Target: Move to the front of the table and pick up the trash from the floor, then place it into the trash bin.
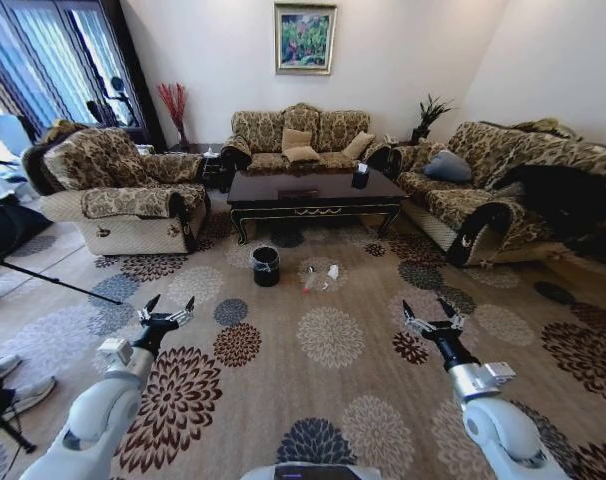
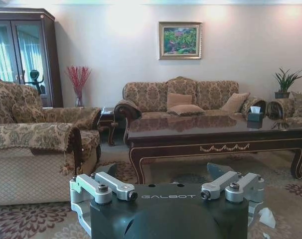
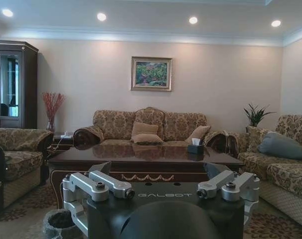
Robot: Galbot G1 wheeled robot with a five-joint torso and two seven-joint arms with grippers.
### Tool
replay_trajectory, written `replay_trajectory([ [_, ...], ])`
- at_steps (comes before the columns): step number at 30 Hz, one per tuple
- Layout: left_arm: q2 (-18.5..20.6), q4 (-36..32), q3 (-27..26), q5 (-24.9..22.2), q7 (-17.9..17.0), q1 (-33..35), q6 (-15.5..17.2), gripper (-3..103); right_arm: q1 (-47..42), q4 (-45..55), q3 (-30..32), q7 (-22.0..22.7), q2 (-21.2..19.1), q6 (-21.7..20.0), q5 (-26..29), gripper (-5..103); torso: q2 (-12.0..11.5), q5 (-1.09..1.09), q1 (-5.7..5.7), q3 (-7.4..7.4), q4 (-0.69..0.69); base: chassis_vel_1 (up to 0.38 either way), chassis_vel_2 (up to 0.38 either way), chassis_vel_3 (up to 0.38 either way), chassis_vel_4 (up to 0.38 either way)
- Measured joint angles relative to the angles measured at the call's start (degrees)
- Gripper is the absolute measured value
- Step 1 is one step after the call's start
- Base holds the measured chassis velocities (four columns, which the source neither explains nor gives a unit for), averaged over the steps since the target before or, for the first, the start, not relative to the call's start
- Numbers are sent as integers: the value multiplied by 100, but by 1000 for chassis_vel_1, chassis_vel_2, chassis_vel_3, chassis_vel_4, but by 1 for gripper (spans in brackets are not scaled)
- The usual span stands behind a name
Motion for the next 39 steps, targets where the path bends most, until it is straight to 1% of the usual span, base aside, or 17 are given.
replay_trajectory([
  [4,-2,-29,4,-56,-22,48,35,100,-11,58,-16,12,38,-18,-8,100,0,0,0,0,1,0,0,0,0],
  [13,-6,49,23,-30,-20,46,2,100,-98,125,17,27,50,-23,-9,100,0,0,0,0,0,0,0,0,0],
  [17,-22,61,51,-98,-19,36,-1,100,-66,173,11,79,145,-85,-15,100,0,0,0,0,0,0,0,0,0],
  [39,-69,79,32,-71,9,89,-10,100,-166,266,-33,95,300,-82,-69,100,0,0,0,0,0,0,0,0,0],
])
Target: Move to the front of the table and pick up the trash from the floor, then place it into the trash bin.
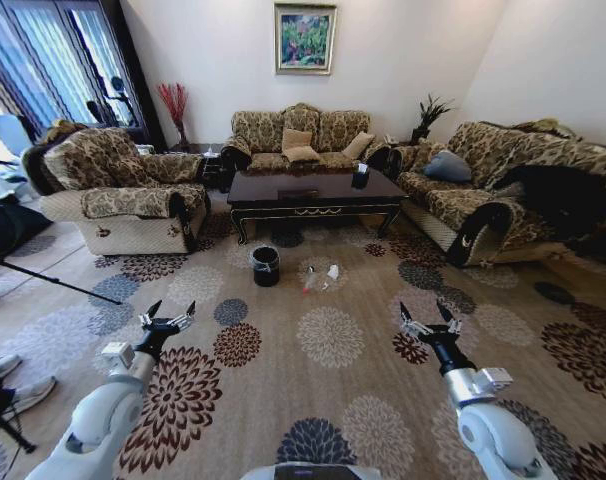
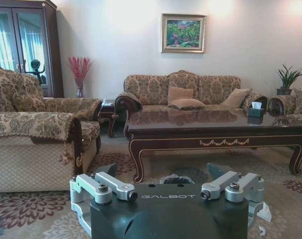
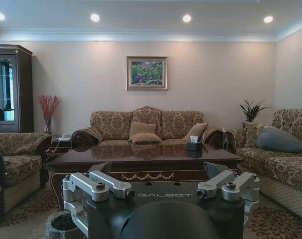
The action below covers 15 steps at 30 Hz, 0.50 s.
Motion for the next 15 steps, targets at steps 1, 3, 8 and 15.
replay_trajectory([
  [1,1,-7,0,-3,1,7,0,100,0,8,0,0,6,0,-2,100,0,0,0,0,0,0,0,0,0],
  [3,2,-25,-2,-16,8,18,0,100,-7,10,1,0,18,1,-6,100,-8,0,-2,-4,0,0,0,0,0],
  [8,-23,-83,-10,-44,86,84,22,100,-17,10,-10,9,53,2,-27,100,-119,0,-57,-58,0,0,0,0,0],
  [15,-58,-76,1,-16,113,117,24,100,-34,29,-36,15,142,6,-79,100,-310,0,-138,-167,0,0,0,0,0],
])
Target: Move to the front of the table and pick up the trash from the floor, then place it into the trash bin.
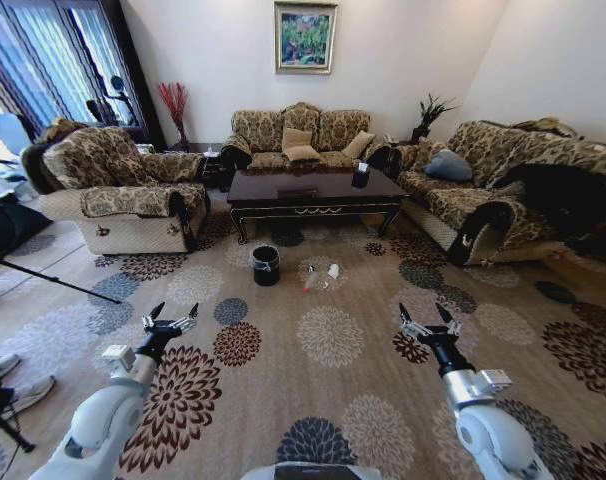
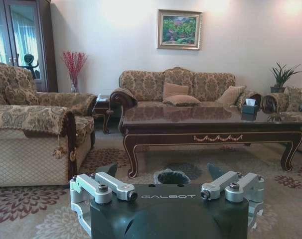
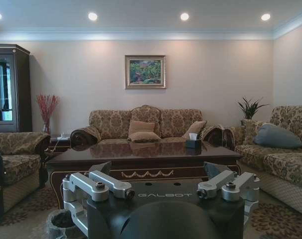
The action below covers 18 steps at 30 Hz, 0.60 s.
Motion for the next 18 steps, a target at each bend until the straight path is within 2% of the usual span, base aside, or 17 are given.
replay_trajectory([
  [18,-71,-144,36,219,-63,-73,22,100,22,-4,-174,15,18,31,-148,100,-581,0,-266,-317,0,0,0,0,0],
])
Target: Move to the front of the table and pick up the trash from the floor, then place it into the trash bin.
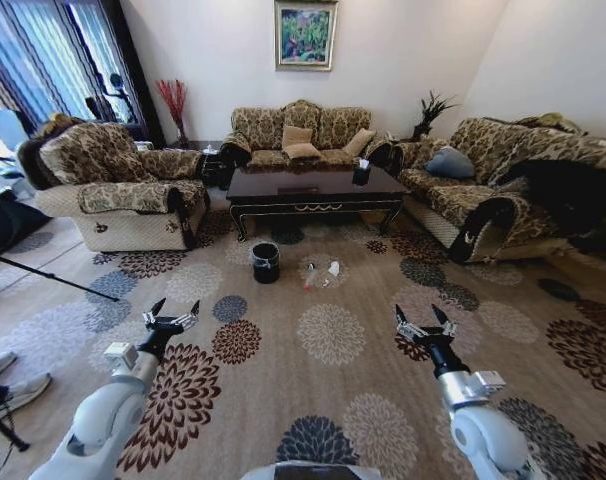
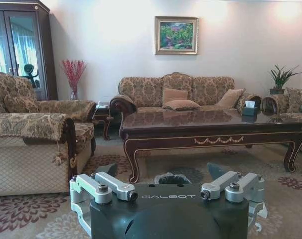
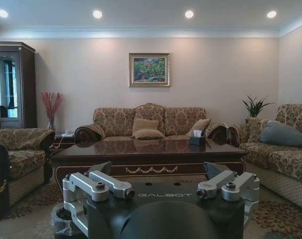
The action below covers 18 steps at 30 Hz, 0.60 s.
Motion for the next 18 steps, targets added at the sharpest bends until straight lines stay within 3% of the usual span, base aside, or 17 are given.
replay_trajectory([
  [18,-65,49,-64,36,16,121,-47,100,-130,-24,-187,-5,190,53,-152,100,-465,0,-205,-260,0,0,0,0,0],
])
